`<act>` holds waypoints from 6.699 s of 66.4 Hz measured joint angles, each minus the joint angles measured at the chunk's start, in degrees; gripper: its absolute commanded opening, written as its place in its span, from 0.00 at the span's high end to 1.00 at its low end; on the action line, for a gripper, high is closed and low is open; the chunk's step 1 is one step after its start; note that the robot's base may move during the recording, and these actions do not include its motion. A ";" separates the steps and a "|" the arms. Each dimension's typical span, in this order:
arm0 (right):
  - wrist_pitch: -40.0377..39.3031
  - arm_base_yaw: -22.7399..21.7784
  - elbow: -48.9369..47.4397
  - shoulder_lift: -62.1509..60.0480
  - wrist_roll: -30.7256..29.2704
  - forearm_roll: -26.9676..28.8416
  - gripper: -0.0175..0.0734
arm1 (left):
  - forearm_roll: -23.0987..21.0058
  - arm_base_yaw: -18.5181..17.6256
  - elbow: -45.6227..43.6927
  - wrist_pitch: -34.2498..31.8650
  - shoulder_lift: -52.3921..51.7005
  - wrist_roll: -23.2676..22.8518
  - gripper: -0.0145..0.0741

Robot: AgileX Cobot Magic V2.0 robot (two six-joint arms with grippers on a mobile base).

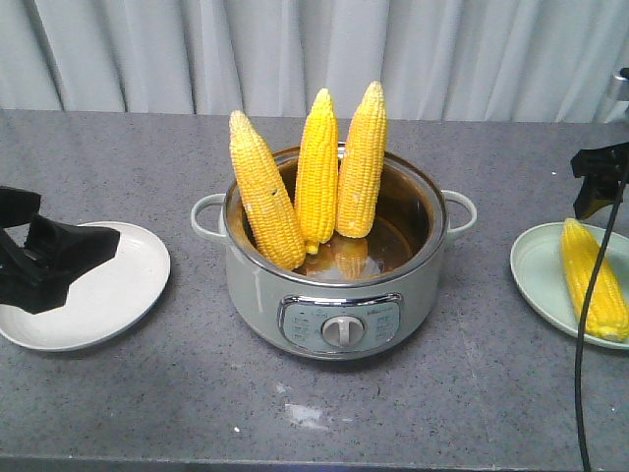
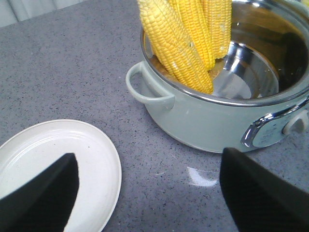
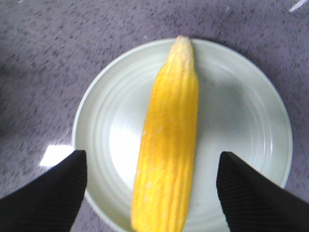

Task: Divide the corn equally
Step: 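Open the right gripper and withdraw it from the corn, then move the left gripper over the pot to the corn cob nearest it, then grasp that corn cob with the left gripper and lift it out, then carry the cob over the white plate and lower it with the left gripper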

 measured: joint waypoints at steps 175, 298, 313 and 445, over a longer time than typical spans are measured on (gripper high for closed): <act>-4.27 20.52 28.03 -44.81 0.05 0.59 0.21 | -25.01 0.00 -25.28 -7.40 40.25 16.14 0.18; -4.27 20.52 28.03 -44.81 0.05 0.59 0.21 | -42.11 -0.16 -32.68 1.60 39.74 34.02 0.60; -4.27 20.52 28.03 -44.81 0.05 0.59 0.21 | -42.11 -0.16 -32.68 1.60 32.80 34.02 0.60; -4.27 20.52 28.03 -44.81 0.05 0.59 0.21 | 17.26 11.80 -32.68 25.66 44.92 -9.11 0.56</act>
